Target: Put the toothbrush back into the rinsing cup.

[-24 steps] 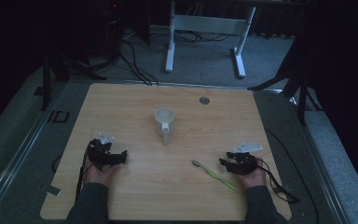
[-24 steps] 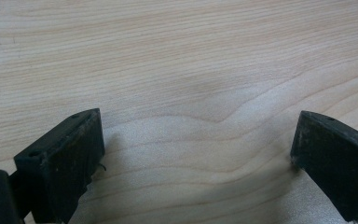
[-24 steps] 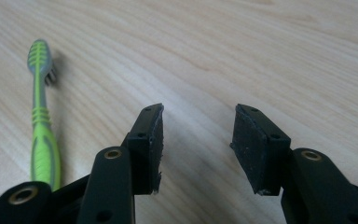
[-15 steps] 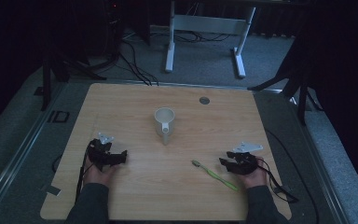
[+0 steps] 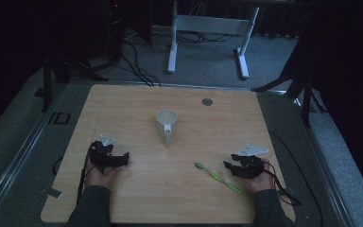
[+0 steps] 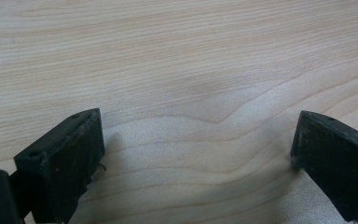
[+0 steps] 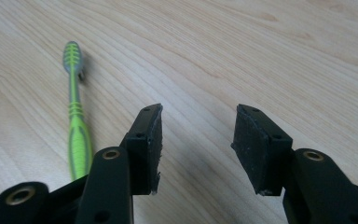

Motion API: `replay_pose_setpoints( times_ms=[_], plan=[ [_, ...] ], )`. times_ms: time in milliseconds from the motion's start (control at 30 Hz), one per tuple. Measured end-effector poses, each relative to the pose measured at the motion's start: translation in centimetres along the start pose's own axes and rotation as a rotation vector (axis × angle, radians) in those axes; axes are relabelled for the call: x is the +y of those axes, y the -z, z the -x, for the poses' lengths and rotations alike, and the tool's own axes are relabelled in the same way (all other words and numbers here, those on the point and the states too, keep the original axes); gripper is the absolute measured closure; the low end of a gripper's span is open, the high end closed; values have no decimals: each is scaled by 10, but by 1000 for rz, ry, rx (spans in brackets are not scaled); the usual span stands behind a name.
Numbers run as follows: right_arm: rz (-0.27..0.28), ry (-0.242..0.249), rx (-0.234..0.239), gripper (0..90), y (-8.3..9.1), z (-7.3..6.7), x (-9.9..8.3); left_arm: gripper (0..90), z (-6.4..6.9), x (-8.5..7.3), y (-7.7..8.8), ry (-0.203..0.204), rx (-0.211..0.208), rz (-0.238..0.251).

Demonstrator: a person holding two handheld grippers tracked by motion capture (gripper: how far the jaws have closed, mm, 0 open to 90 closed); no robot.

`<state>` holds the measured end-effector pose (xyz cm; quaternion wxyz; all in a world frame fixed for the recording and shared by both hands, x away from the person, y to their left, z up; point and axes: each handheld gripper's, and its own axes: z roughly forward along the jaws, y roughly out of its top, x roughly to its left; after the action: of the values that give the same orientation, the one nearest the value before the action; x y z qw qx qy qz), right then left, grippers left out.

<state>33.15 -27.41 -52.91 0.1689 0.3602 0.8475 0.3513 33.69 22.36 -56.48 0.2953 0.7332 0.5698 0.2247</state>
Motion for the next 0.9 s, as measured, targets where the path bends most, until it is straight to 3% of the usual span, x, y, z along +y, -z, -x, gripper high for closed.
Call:
replay_pose_setpoints(
  times_ms=[900],
  plan=[
    [1, 55, 40, 551, 15, -15, 14, 35, 1, 1, 0, -4, -3, -2]
  ],
)
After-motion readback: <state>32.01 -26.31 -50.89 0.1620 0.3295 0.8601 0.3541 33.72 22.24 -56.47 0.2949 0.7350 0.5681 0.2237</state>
